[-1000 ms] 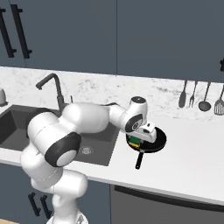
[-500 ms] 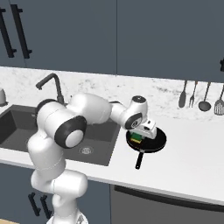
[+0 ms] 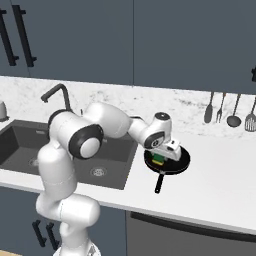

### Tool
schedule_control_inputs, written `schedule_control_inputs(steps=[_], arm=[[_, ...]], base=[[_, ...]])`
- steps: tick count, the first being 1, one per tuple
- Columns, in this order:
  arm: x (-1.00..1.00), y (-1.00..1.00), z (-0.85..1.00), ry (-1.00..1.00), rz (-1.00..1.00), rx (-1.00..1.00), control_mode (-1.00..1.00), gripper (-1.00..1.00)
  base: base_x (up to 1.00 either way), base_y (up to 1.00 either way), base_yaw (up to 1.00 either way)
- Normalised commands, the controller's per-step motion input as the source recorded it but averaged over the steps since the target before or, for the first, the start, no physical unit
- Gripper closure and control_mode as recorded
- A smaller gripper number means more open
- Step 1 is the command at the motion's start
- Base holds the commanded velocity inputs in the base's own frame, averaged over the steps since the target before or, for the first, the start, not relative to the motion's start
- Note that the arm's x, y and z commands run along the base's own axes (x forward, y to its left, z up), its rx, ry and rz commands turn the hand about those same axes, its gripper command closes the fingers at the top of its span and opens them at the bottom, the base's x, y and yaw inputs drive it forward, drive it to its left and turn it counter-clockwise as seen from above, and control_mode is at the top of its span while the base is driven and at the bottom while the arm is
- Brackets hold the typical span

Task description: Pick the pan and sponge and place them into the sink. Then turn on the water.

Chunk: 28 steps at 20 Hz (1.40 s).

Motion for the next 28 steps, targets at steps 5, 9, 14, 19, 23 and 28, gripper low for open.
schedule_control_inputs(steps=[5,9,14,19,23,28], arm=[[0.03,-0.07,-0.22,0.00,0.00,0.00,-1.00,1.00],[0.07,-0.02,-0.09,0.00,0.00,0.00,-1.00,1.00],[0.00,-0.03,-0.14,0.00,0.00,0.00,-1.00,1.00],[0.00,-0.07,-0.17,0.00,0.00,0.00,-1.00,1.00],[0.06,-0.01,-0.13,0.00,0.00,0.00,-1.00,1.00],[0.19,0.00,-0.12,0.00,0.00,0.00,-1.00,1.00]], base=[[0.00,0.00,0.00],[0.00,0.00,0.00],[0.00,0.00,0.00],[0.00,0.00,0.00],[0.00,0.00,0.00],[0.00,0.00,0.00]])
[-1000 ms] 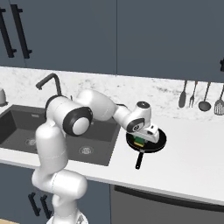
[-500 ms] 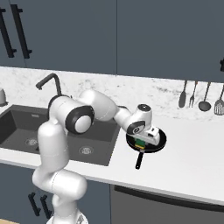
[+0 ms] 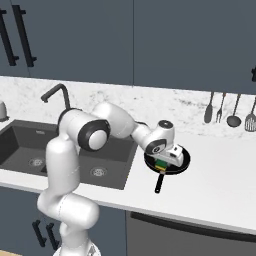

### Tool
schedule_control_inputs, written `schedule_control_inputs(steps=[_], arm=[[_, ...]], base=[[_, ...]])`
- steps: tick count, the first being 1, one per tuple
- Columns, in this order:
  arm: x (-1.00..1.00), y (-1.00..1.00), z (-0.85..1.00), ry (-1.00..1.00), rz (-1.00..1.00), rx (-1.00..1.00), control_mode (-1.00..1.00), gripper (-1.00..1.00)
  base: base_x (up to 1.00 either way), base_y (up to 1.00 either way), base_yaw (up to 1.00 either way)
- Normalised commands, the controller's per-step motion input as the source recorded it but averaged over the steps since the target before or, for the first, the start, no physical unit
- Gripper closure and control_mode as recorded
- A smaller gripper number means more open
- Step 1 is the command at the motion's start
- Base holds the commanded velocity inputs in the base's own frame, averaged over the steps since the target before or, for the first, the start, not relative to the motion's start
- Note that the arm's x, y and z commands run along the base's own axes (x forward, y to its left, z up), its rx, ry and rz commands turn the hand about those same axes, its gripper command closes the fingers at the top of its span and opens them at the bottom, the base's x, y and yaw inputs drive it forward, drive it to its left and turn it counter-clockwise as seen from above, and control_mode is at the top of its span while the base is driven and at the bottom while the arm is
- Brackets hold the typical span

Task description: Pick the pan and sponge and place them into the sink. Then turn on the water.

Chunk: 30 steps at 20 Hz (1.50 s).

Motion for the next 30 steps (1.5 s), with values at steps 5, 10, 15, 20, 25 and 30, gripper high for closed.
schedule_control_inputs(steps=[5,10,15,20,25,30], arm=[[0.18,-0.08,-0.03,0.00,0.00,0.00,-1.00,-1.00],[-0.11,-0.05,0.07,-0.03,0.00,0.00,-1.00,-1.00],[-0.10,0.03,0.46,-0.10,0.00,0.00,-1.00,-1.00],[-0.55,0.01,0.61,-0.11,0.00,0.00,-1.00,-1.00],[-1.00,0.39,0.11,-0.10,0.00,-0.08,-1.00,-1.00],[-0.75,0.24,0.23,0.00,0.00,-0.16,-1.00,-1.00]], base=[[0.00,0.00,0.00],[0.00,0.00,0.00],[0.00,0.00,0.00],[0.00,0.00,0.00],[0.00,0.00,0.00],[0.00,0.00,0.00]])
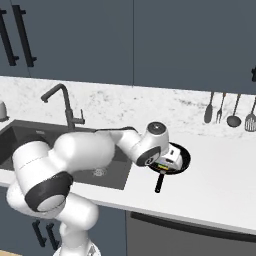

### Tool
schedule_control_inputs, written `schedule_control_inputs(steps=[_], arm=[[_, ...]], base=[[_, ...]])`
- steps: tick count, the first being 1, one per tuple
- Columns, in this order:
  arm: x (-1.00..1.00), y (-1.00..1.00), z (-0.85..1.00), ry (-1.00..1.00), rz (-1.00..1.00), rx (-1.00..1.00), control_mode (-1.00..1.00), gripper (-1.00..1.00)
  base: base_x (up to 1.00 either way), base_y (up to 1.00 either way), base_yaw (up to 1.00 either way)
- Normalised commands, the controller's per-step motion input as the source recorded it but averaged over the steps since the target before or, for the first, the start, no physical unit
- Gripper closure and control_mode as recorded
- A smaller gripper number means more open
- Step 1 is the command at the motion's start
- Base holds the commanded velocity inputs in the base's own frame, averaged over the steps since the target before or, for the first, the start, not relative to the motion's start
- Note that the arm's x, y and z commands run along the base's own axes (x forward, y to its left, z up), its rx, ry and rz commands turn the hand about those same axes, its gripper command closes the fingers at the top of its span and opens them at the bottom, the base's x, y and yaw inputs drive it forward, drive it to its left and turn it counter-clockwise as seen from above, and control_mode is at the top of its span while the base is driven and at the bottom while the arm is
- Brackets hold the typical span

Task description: Pick the pan and sponge and place them into the sink. Then turn on the water.

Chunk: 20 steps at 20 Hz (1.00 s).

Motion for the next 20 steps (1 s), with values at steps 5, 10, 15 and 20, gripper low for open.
schedule_control_inputs(steps=[5,10,15,20], arm=[[-0.26,0.04,0.19,0.05,0.00,-0.20,-1.00,-1.00],[-0.28,0.02,0.04,0.06,0.00,-0.05,-1.00,-1.00],[-0.10,0.10,0.00,0.10,0.00,0.00,-1.00,-1.00],[-0.18,0.00,0.00,0.17,0.00,0.00,-1.00,-1.00]], base=[[0.00,0.00,0.00],[0.00,0.00,0.00],[0.00,0.00,0.00],[0.00,0.00,0.00]])
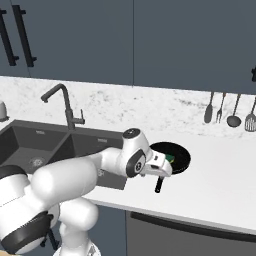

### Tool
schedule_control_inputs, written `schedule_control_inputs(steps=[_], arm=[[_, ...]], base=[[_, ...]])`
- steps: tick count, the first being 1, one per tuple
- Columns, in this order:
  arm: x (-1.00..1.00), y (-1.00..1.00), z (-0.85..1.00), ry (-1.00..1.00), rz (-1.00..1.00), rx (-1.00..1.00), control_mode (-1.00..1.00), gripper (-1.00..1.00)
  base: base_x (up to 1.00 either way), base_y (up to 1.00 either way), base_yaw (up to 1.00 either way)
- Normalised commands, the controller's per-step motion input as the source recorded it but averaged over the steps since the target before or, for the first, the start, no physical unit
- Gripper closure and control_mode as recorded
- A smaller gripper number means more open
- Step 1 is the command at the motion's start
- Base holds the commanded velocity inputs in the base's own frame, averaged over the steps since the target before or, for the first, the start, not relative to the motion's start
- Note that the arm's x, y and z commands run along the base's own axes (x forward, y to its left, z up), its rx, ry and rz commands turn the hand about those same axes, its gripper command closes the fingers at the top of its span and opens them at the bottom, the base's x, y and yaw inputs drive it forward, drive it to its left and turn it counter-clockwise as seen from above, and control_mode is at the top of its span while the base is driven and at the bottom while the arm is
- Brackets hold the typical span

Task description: Pick the pan and sponge and place them into the sink. Then turn on the water.

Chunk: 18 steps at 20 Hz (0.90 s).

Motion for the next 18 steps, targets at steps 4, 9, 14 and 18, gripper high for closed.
schedule_control_inputs(steps=[4,9,14,18], arm=[[0.09,0.00,-0.10,0.16,0.00,0.00,-1.00,-1.00],[0.15,-0.02,-0.06,0.14,0.04,0.01,-1.00,-1.00],[0.03,-0.15,-0.04,0.11,0.06,0.05,-1.00,-1.00],[0.00,-0.27,-0.21,0.07,0.06,0.07,-1.00,-1.00]], base=[[0.00,0.00,0.00],[0.00,0.00,0.00],[0.00,0.00,0.00],[0.00,0.00,0.00]])
